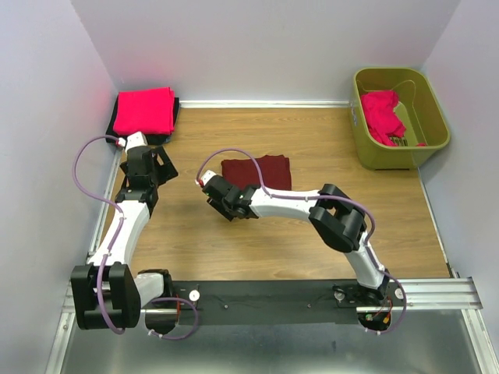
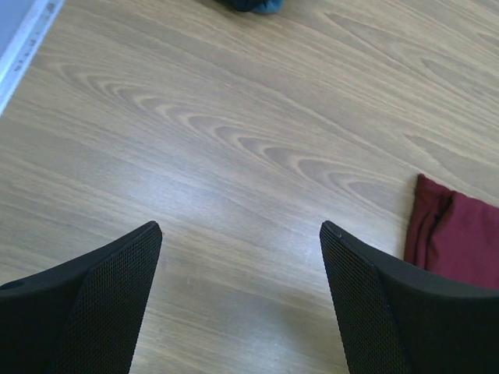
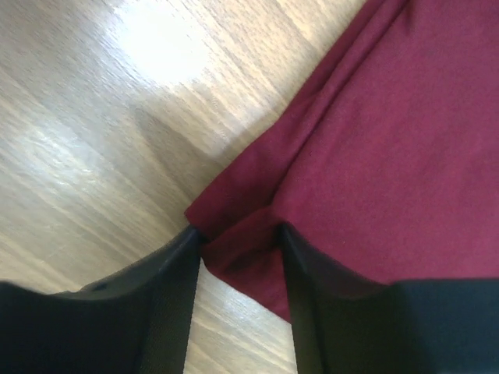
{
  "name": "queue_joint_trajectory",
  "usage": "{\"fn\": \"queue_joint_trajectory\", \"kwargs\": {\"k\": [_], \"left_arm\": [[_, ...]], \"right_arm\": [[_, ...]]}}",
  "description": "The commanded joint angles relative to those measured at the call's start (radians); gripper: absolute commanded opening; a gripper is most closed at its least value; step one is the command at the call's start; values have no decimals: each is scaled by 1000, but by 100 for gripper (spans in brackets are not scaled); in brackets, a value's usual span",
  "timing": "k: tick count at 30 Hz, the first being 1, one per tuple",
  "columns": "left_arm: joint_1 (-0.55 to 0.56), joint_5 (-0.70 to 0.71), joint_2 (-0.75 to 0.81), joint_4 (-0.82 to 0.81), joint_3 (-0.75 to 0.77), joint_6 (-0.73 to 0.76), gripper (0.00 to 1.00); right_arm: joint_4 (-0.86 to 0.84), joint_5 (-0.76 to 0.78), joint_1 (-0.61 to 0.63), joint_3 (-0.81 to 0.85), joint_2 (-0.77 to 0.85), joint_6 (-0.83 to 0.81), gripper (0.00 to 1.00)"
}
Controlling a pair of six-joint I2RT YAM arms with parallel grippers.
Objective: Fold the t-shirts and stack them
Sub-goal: Neatly place the folded tshirt to the corner
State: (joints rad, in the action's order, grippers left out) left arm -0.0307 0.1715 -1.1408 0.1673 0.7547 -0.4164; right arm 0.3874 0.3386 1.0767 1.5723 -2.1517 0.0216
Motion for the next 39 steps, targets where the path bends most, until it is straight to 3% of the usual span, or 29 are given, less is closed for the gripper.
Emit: {"fn": "queue_joint_trajectory", "kwargs": {"k": [1,3,4,5,10,17,22,30,39], "left_arm": [[-3,-84,1,-23,-8,-2,89],[-3,-154,9,-43,-28,-7,89],[-3,-221,7,-54,-32,-24,89],[-3,-251,3,-58,-47,-36,89],[18,-470,-20,-158,-133,-172,89],[147,-604,-95,-360,-225,-387,92],[190,-624,-122,-586,-295,-548,91],[255,-638,-276,-735,-279,-634,91],[311,-549,-401,-798,-282,-709,89]], "right_arm": [[70,118,11,-8,-60,-12,38],[74,135,9,-14,-51,-12,22],[74,128,9,-15,-42,-14,7],[73,119,8,-12,-21,-12,1],[59,10,-15,-6,53,18,1],[-13,-46,-47,-61,167,55,1],[-35,-81,-73,-106,210,89,1],[-76,-125,-89,-162,253,132,1],[-99,-159,-109,-184,270,167,1]]}}
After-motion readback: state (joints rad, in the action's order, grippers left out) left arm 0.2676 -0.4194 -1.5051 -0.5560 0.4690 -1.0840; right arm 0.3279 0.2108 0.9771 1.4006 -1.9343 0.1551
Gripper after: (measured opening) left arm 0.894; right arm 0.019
